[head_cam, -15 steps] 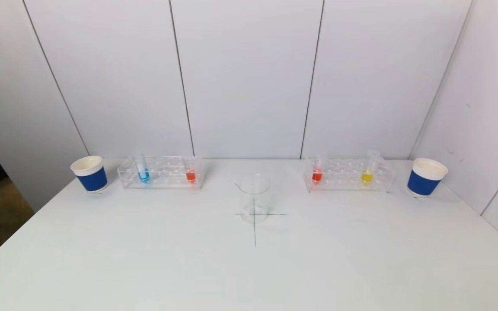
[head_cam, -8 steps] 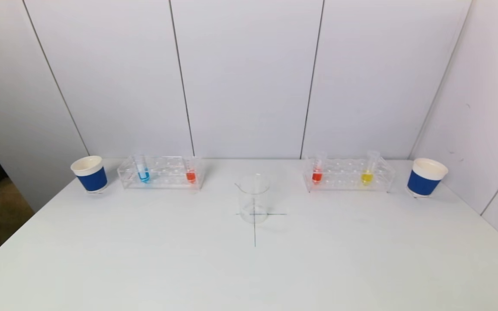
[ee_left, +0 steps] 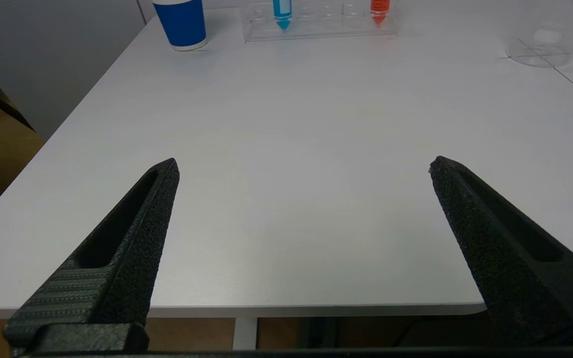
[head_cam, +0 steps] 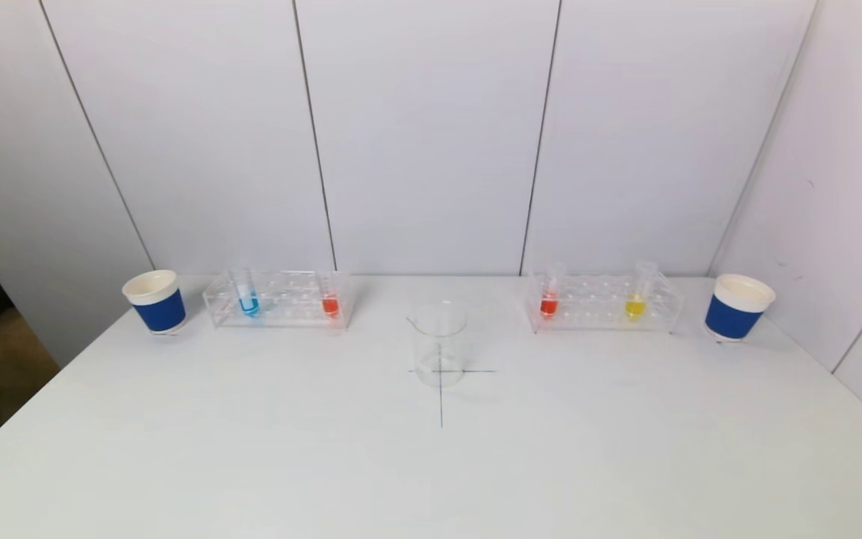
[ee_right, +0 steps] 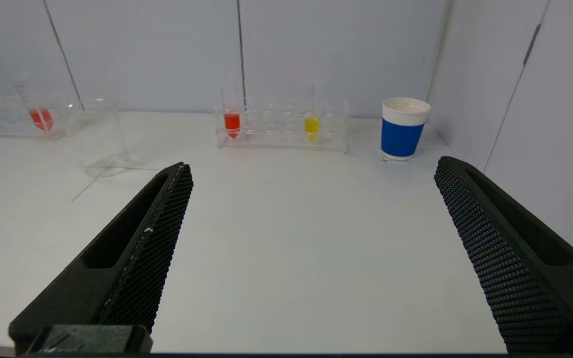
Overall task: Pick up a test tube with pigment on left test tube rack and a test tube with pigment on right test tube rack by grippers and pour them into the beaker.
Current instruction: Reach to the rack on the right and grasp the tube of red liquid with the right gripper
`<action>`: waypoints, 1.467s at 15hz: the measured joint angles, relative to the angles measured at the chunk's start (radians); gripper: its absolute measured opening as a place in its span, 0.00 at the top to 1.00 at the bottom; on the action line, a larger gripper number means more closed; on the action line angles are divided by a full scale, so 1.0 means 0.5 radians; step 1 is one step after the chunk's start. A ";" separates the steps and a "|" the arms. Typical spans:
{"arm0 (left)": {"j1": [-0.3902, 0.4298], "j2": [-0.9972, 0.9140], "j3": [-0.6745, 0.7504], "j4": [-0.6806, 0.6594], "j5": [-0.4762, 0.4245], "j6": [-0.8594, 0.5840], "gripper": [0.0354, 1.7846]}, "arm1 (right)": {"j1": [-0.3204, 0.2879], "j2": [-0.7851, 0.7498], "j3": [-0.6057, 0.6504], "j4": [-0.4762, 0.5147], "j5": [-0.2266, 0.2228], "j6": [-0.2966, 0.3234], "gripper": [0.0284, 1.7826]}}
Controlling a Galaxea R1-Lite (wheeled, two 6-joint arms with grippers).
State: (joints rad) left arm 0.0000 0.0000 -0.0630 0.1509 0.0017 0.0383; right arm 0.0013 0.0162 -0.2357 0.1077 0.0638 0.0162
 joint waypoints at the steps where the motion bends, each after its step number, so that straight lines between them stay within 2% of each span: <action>1: 0.000 0.000 0.000 0.000 0.000 0.000 0.01 | 0.000 0.043 -0.100 0.054 0.047 -0.001 0.01; 6: 0.000 0.000 0.000 0.000 0.000 -0.001 0.01 | 0.000 0.419 -0.528 0.083 0.314 -0.004 0.01; 9: 0.001 0.000 0.001 -0.001 0.000 0.000 0.01 | -0.002 0.719 -0.700 -0.033 0.444 -0.006 0.01; 14: 0.000 0.000 0.000 -0.001 0.000 0.000 0.01 | 0.000 1.211 -0.792 -0.437 0.530 -0.006 0.01; 22: 0.001 0.000 0.000 0.000 0.000 -0.001 0.01 | 0.183 1.833 -0.777 -0.891 0.542 -0.007 0.01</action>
State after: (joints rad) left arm 0.0004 0.0000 -0.0630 0.1509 0.0017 0.0379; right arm 0.0928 0.9328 -0.6245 -0.3377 0.3347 0.0128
